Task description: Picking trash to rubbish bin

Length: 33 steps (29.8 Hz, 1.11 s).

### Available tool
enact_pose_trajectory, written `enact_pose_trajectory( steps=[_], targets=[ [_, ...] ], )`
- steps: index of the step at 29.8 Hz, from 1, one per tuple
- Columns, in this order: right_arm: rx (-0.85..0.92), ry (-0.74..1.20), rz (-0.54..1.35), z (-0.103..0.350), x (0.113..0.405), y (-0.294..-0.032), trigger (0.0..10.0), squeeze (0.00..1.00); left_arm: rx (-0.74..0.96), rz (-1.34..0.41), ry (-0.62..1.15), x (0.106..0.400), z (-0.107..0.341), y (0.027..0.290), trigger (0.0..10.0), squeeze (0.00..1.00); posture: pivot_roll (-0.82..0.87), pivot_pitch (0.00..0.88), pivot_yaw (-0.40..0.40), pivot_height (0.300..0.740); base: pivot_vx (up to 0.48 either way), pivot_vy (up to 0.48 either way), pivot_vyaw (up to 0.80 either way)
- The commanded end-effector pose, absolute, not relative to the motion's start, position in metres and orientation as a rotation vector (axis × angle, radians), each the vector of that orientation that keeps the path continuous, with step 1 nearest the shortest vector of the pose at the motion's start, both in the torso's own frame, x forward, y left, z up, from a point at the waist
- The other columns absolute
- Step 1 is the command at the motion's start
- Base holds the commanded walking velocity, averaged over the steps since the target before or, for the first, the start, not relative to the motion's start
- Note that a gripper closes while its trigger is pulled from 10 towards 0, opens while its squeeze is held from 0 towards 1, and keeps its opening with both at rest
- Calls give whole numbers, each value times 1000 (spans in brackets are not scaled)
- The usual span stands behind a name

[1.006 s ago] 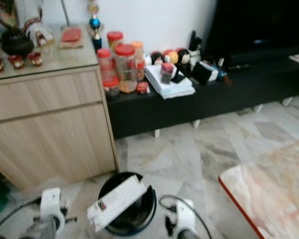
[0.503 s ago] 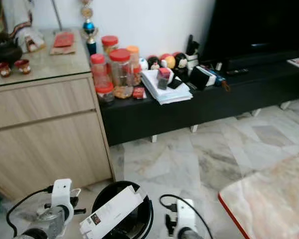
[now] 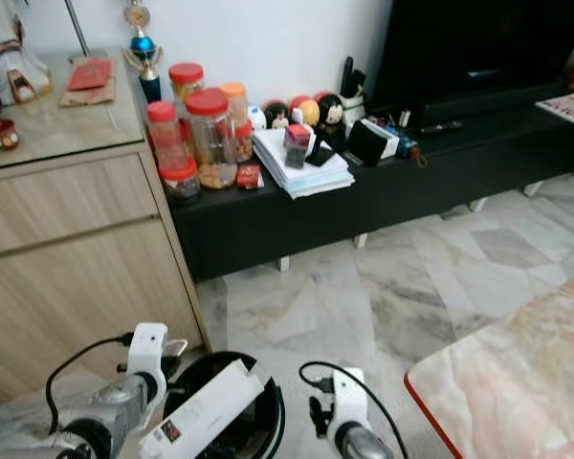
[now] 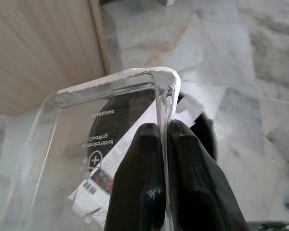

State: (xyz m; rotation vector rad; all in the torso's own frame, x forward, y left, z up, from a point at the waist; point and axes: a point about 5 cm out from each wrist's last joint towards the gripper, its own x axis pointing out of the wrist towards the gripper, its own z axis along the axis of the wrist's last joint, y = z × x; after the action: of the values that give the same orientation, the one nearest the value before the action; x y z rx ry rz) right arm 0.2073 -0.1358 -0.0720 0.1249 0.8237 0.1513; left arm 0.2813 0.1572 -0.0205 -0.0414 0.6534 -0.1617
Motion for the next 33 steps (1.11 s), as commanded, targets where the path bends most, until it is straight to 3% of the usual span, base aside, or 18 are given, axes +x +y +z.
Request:
enact_pose_trajectory(
  steps=[1, 17, 24, 25, 26, 33],
  targets=[
    [113, 782, 173, -66, 217, -135, 10000, 0, -49, -218, 604, 292, -10, 146, 10000, 0, 18, 25, -16, 740, 0, 0, 0],
    [149, 539, 426, -26, 261, -112, 10000, 0, -94, -457, 538, 302, 5, 101, 10000, 0, -48, 70, -32, 740, 0, 0, 0],
    [146, 494, 479, -23, 261, -112, 10000, 0, -109, -486, 545, 297, 2, 93, 10000, 0, -66, 112, -56, 740, 0, 0, 0],
    [146, 490, 483, -23, 260, -112, 10000, 0, -111, -488, 545, 297, 2, 93, 10000, 761, -67, 121, -60, 740, 0, 0, 0],
    [146, 488, 487, -23, 259, -112, 10000, 0, -113, -489, 545, 296, 1, 93, 10000, 1000, -68, 125, -62, 740, 0, 0, 0],
    [148, 476, 504, -22, 258, -111, 10000, 0, -139, -496, 548, 295, 1, 94, 10000, 1000, -66, 147, -66, 740, 0, 0, 0]
  ],
)
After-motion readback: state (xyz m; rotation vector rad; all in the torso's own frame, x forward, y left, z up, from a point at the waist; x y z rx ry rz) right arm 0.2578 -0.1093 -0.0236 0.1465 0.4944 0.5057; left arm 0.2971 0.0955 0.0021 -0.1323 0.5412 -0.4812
